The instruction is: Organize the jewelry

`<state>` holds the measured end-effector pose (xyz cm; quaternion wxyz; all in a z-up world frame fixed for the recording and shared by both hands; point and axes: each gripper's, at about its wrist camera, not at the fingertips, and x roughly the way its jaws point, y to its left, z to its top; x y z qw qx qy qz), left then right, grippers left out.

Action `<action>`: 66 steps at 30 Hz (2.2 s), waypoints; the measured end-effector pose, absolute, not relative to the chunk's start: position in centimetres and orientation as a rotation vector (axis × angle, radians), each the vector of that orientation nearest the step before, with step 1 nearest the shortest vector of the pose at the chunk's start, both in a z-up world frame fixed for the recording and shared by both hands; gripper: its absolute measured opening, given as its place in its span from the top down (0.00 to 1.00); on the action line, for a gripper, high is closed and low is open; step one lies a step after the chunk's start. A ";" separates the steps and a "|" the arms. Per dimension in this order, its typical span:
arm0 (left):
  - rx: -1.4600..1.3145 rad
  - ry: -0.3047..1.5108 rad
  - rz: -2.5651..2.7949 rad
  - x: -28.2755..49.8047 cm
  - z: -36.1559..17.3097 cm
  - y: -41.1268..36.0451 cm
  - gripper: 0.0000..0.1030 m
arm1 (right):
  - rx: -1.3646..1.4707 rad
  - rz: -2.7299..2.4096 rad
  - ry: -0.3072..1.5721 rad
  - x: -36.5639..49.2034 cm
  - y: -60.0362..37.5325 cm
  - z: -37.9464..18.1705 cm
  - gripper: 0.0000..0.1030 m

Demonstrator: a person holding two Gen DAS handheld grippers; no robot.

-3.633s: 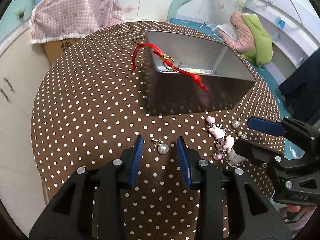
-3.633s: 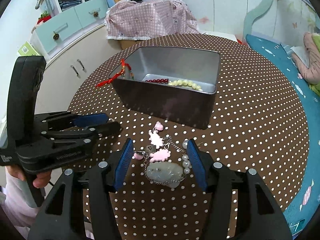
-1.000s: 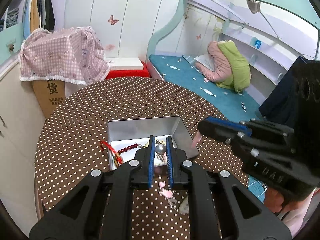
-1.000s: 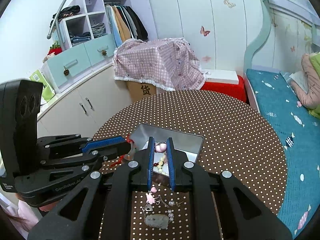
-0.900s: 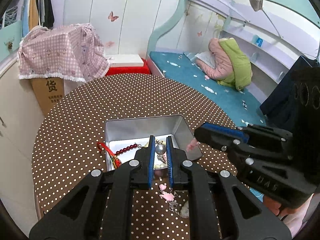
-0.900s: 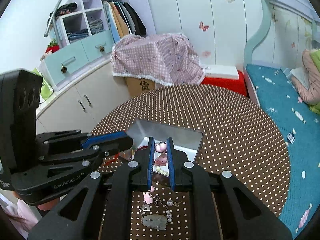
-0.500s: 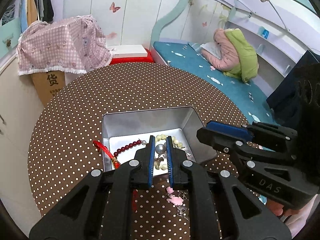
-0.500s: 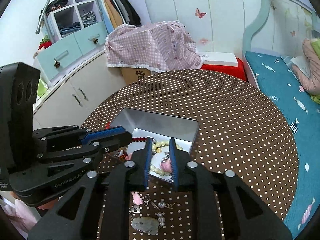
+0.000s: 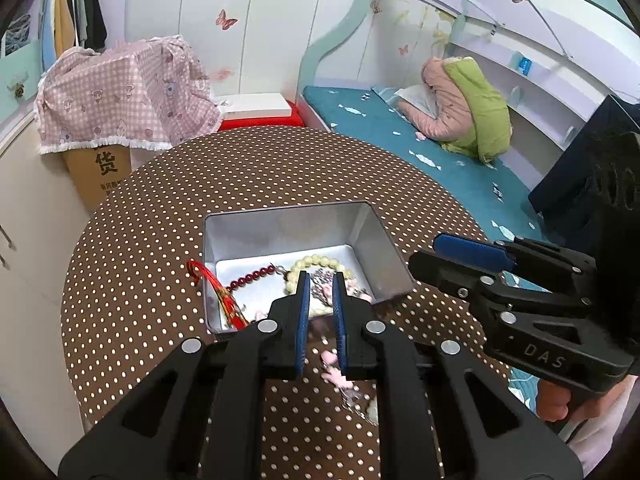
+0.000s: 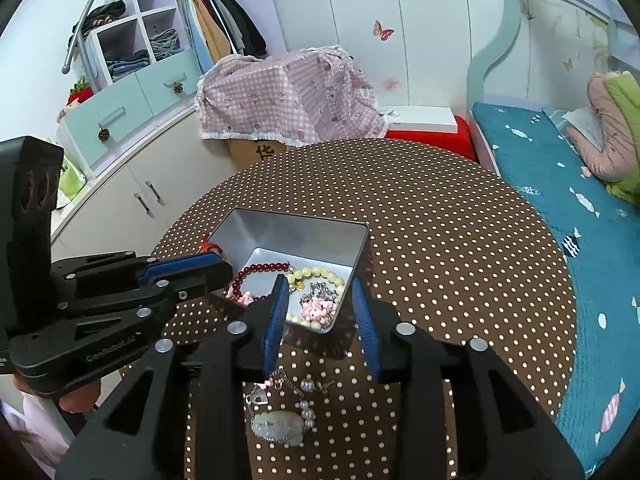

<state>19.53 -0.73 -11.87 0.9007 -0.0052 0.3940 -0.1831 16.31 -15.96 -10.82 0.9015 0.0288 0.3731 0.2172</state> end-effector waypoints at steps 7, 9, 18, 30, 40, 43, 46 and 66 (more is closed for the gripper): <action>0.004 0.822 -0.408 16.3 -11.9 -1.5 0.74 | 0.058 0.427 0.764 14.6 -16.7 -11.0 0.60; 0.010 0.834 -0.406 15.4 -12.2 -1.7 0.74 | 0.058 0.419 0.771 14.1 -16.9 -11.4 0.57; -0.020 0.942 -0.388 14.5 -16.2 -1.9 0.70 | 0.037 0.402 0.856 12.6 -17.0 -14.4 0.54; 0.041 0.994 -0.306 17.1 -19.8 -3.1 0.61 | 0.010 0.417 0.899 12.4 -16.4 -16.4 0.53; 0.074 1.000 -0.326 17.8 -20.0 -3.0 0.75 | -0.009 0.424 0.911 12.7 -16.3 -17.1 0.53; 0.061 0.991 -0.334 17.7 -19.8 -2.6 0.75 | -0.013 0.433 0.905 12.7 -16.2 -17.0 0.53; 0.044 0.981 -0.339 17.5 -19.5 -2.1 0.75 | -0.019 0.440 0.901 12.9 -15.9 -17.1 0.53; -0.010 0.945 -0.339 16.3 -18.2 0.1 0.75 | -0.105 0.436 0.918 14.2 -14.0 -17.9 0.84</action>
